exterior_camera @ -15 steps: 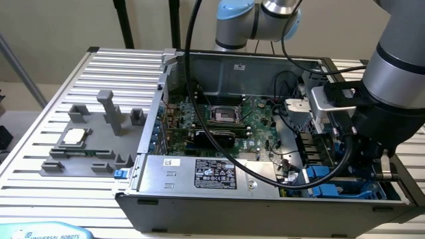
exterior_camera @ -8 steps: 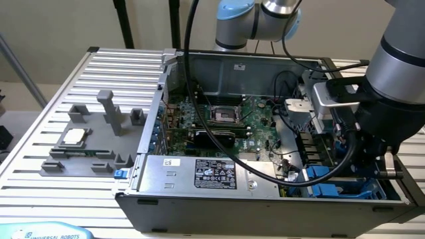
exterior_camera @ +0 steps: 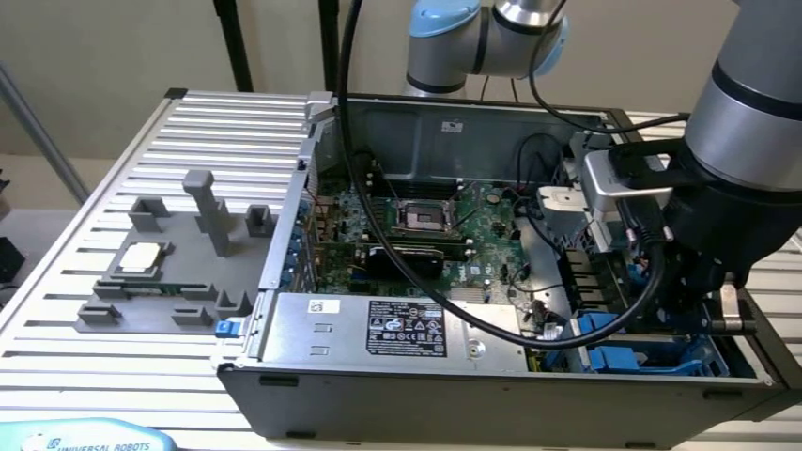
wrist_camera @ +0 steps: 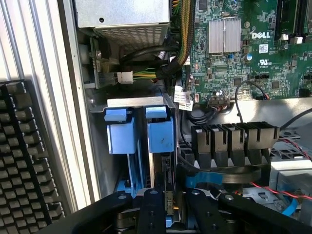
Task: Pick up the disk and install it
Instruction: 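Insert the first disk wire, then insert the second disk wire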
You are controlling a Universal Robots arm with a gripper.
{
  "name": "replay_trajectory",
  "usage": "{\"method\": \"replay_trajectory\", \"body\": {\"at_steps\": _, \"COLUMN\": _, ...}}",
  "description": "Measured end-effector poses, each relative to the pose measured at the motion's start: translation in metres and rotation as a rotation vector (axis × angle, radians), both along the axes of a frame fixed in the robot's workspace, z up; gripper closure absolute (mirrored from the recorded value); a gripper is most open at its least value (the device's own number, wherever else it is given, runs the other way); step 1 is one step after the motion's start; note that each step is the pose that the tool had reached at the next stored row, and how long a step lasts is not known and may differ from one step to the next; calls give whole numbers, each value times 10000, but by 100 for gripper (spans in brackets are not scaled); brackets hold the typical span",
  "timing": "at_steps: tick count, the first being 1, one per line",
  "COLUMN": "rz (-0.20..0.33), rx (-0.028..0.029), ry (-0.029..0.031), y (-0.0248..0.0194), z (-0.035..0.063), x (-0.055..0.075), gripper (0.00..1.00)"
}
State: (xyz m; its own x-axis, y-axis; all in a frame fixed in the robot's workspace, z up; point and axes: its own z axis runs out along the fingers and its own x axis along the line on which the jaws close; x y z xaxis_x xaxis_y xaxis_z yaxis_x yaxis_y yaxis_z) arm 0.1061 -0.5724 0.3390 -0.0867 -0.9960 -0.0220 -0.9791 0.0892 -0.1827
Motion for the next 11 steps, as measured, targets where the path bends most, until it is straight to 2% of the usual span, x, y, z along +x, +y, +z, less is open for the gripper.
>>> {"method": "replay_trajectory", "body": {"at_steps": 11, "rz": 0, "rx": -1, "ry": 0, "y": 0, "z": 0, "x": 0, "gripper": 75}}
